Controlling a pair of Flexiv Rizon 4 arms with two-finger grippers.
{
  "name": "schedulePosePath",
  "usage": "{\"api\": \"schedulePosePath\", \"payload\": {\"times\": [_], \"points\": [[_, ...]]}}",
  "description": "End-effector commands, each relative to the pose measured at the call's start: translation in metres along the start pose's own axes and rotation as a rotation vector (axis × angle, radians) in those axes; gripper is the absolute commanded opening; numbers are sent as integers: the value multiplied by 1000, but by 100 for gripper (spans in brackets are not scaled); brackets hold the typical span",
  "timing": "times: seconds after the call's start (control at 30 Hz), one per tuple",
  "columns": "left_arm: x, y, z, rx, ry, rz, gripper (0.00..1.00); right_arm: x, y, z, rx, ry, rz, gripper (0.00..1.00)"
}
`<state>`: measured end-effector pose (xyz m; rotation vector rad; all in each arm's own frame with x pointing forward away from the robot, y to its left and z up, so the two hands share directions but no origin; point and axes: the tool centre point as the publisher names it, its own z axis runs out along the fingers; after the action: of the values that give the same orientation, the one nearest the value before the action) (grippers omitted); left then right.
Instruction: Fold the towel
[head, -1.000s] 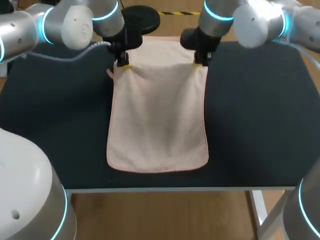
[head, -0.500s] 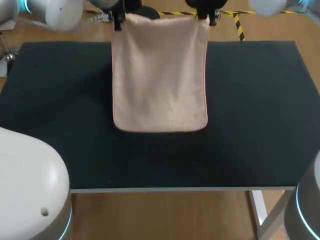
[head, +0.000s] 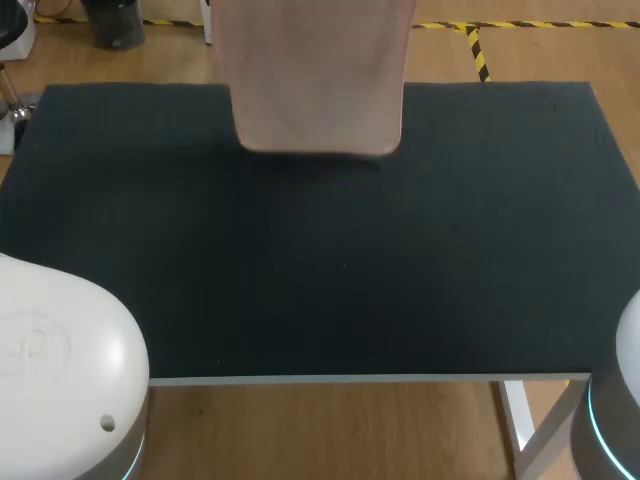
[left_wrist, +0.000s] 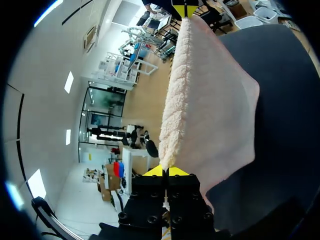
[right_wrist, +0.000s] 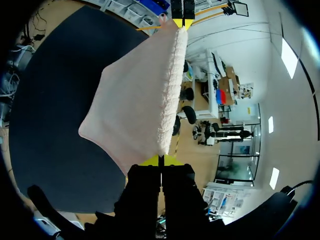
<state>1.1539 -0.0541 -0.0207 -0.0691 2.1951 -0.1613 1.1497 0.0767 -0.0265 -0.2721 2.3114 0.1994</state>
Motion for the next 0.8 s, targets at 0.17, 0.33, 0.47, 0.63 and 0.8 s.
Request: {"api": "schedulePosePath", "payload": {"times": [0.17,0.33,0.47,0.63,0.8], "points": [[1,-5,6,22,45,24,0,0,0,-11,35,-21,12,0],[57,-6,7,61,176,15,0,53,7,4,35,107,-14,0],[118,-10,1,92,300,8,0,107,12,11,24,228,-22,0],[185,-14,-21,97,416,6,0,163,19,5,3,344,-18,0],[222,-10,-49,107,483,-22,0,196,31,-9,-40,404,-22,0]]}}
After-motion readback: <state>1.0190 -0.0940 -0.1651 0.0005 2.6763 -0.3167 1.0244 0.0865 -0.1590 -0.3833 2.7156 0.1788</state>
